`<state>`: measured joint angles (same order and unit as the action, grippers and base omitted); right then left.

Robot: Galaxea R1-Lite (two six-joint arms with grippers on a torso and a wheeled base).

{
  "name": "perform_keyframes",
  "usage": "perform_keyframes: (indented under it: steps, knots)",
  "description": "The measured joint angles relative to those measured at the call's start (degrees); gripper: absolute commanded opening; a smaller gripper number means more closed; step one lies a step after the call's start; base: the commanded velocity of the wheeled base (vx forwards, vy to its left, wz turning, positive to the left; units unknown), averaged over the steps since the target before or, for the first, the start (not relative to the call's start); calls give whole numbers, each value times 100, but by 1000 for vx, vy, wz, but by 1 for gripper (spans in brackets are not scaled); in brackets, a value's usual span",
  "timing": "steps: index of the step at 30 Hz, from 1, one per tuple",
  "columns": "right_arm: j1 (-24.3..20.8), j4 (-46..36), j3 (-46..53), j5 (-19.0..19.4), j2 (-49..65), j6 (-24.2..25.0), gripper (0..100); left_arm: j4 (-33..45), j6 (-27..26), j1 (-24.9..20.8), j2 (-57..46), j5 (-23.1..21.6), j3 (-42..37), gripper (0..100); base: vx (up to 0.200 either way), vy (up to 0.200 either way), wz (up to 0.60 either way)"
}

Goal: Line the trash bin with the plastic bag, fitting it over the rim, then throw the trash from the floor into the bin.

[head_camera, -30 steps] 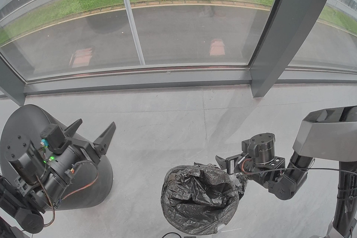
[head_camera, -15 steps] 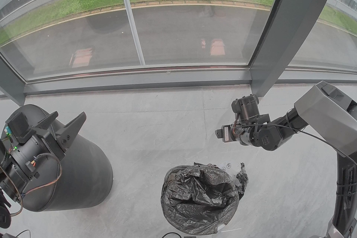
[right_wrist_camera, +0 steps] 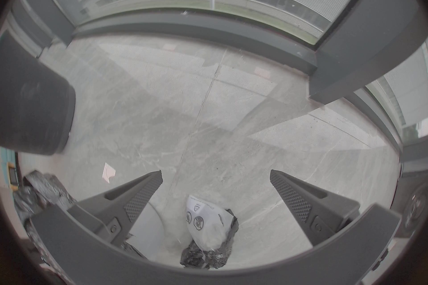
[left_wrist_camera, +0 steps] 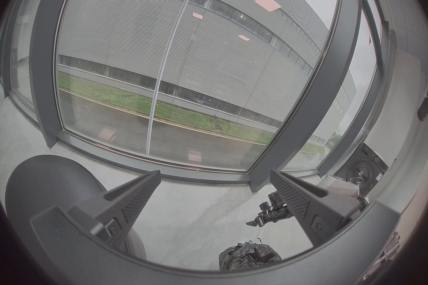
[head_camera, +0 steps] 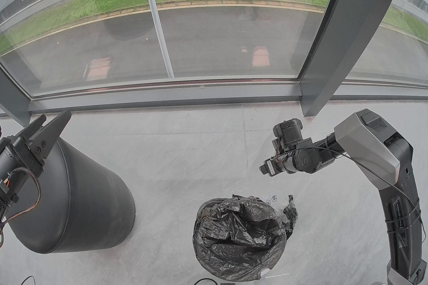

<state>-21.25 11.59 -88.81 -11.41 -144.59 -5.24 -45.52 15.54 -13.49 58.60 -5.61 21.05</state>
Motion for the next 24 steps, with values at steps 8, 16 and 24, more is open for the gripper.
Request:
perform_keyframes:
  steps: [8, 16, 24]
  knots:
    - [94, -525, -444, 145, -306, -356, 100, 4, 29, 63, 30, -27, -16, 100, 0, 0, 0]
    - [111, -1167, -1314, 160, -662, -406, 100, 1, 71, 74, 79, -35, -20, 100, 0, 0, 0]
    - [110, -1985, -2395, 162, -1057, -382, 100, -5, 77, 90, 138, -38, -24, 100, 0, 0, 0]
